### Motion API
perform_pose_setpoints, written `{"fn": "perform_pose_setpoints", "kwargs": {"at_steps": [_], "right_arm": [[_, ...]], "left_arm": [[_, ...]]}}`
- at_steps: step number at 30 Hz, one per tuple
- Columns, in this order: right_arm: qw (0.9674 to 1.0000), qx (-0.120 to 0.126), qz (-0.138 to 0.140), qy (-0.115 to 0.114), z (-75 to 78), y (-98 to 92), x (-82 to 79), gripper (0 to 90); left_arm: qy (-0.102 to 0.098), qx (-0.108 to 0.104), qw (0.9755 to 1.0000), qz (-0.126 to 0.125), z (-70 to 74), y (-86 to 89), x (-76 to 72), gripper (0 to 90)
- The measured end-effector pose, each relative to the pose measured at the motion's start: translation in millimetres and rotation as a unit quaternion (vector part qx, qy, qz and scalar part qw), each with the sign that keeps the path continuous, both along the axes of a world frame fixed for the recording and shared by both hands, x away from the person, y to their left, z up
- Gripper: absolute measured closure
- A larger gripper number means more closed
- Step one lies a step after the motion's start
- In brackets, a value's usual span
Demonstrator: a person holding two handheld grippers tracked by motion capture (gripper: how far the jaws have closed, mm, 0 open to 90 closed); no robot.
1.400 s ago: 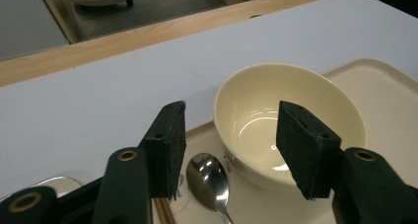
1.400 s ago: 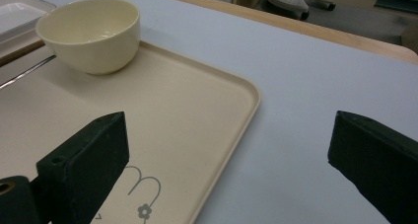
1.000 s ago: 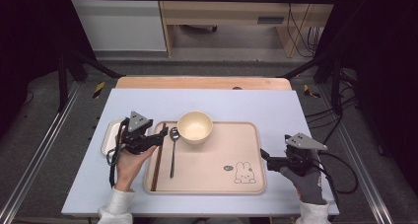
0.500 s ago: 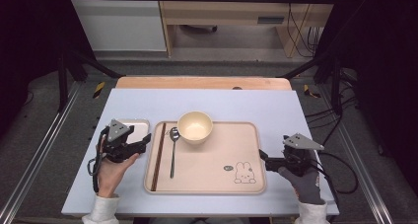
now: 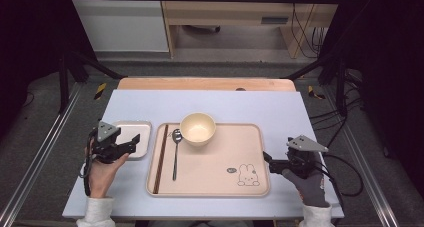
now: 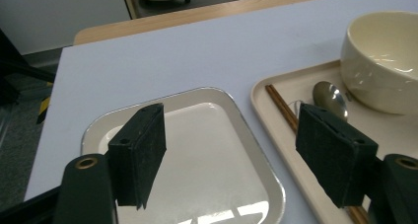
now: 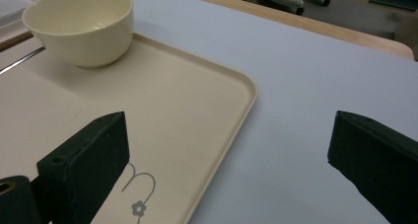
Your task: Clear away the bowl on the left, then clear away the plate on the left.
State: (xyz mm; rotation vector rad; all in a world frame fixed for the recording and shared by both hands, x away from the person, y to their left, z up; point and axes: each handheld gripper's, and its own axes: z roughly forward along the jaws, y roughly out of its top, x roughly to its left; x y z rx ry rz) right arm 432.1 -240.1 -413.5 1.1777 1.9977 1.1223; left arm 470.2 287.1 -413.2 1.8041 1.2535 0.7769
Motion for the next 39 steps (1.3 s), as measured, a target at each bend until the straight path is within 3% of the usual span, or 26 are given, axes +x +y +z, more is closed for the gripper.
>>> {"fn": "perform_pose_setpoints", "kwargs": {"at_steps": [12, 19, 24, 28, 37, 39], "right_arm": [[1.0, 0.001, -0.001, -0.001, 1.2, -0.9, -1.1, 2.6], [1.0, -0.003, 0.001, 0.001, -0.1, 0.0, -0.3, 2.6], [1.0, -0.003, 0.003, 0.001, -0.7, 0.2, -0.1, 2.6], [1.0, -0.001, 0.004, 0.003, -1.3, 0.9, 0.4, 2.6], [1.0, -0.002, 0.002, 0.002, -0.7, 0.3, 0.3, 2.8], [1.0, -0.001, 0.003, 0.002, -1.1, 1.0, 0.7, 2.8]], "left_arm": [[0.0, -0.003, 0.999, 0.045, -2.6, 29.4, 2.2, 27.9], [0.011, 0.0, 0.9973, 0.073, -8.7, 47.8, 5.6, 29.4], [0.025, -0.001, 0.9959, 0.087, -14.7, 58.6, 9.0, 33.7], [0.033, 0.018, 0.9945, 0.098, -20.0, 61.7, 14.4, 37.1], [0.047, 0.009, 0.9923, 0.115, -31.3, 71.6, 30.3, 46.2], [0.053, 0.015, 0.9918, 0.115, -34.4, 72.0, 33.4, 48.0]]}}
